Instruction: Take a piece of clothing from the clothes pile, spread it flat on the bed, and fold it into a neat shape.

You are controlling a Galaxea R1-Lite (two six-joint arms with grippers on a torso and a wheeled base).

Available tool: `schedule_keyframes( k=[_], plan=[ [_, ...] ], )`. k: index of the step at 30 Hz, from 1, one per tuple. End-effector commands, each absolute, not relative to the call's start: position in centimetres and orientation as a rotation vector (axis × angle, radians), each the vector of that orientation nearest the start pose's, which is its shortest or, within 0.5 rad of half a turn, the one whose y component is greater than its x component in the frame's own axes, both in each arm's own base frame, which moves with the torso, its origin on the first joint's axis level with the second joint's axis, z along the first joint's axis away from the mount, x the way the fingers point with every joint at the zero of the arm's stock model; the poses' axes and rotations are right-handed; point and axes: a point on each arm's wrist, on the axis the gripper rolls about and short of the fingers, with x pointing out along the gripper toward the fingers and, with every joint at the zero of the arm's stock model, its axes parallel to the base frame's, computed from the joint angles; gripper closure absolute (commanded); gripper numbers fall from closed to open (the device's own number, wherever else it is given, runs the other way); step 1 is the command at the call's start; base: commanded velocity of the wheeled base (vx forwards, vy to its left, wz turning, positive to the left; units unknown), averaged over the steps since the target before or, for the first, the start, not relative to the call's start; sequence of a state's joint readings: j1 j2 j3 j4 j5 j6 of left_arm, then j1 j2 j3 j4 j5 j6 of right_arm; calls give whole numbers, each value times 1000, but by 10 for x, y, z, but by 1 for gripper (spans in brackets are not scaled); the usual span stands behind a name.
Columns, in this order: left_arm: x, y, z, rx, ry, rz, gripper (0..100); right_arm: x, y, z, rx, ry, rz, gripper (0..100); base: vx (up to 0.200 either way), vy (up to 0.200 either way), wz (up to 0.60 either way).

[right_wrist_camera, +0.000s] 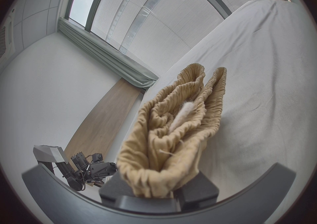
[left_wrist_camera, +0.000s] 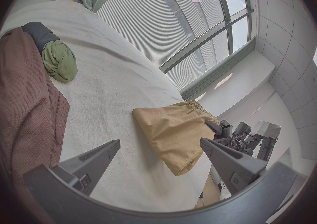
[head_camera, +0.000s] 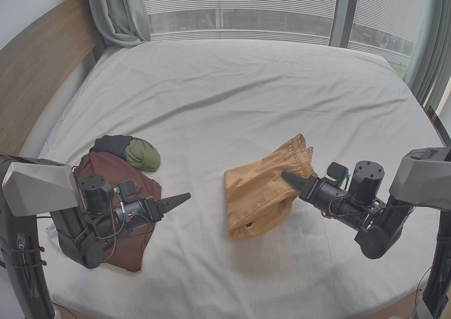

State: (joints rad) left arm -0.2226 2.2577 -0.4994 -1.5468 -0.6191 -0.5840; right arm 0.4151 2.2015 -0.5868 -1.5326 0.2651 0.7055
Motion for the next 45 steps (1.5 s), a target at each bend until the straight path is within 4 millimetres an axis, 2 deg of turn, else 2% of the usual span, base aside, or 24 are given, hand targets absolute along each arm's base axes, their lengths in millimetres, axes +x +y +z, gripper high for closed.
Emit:
schedule_keyframes(
  k=[1, 14, 20, 25, 40, 45],
  plan=[
    [315, -85, 31, -589, 441, -754, 0, 318, 147, 61, 673, 297, 631, 100, 0, 0, 0],
    [313, -85, 35, -587, 432, -762, 0, 326, 151, 70, 677, 248, 651, 100, 0, 0, 0],
    [314, -85, 33, -589, 437, -759, 0, 336, 154, 82, 686, 196, 667, 100, 0, 0, 0],
    [314, -85, 33, -589, 438, -758, 0, 341, 156, 100, 689, 172, 674, 100, 0, 0, 0],
    [314, -85, 31, -592, 445, -758, 0, 379, 165, 133, 689, 151, 660, 100, 0, 0, 0],
    [314, -85, 30, -591, 446, -757, 0, 397, 166, 136, 689, 159, 642, 100, 0, 0, 0]
  ],
)
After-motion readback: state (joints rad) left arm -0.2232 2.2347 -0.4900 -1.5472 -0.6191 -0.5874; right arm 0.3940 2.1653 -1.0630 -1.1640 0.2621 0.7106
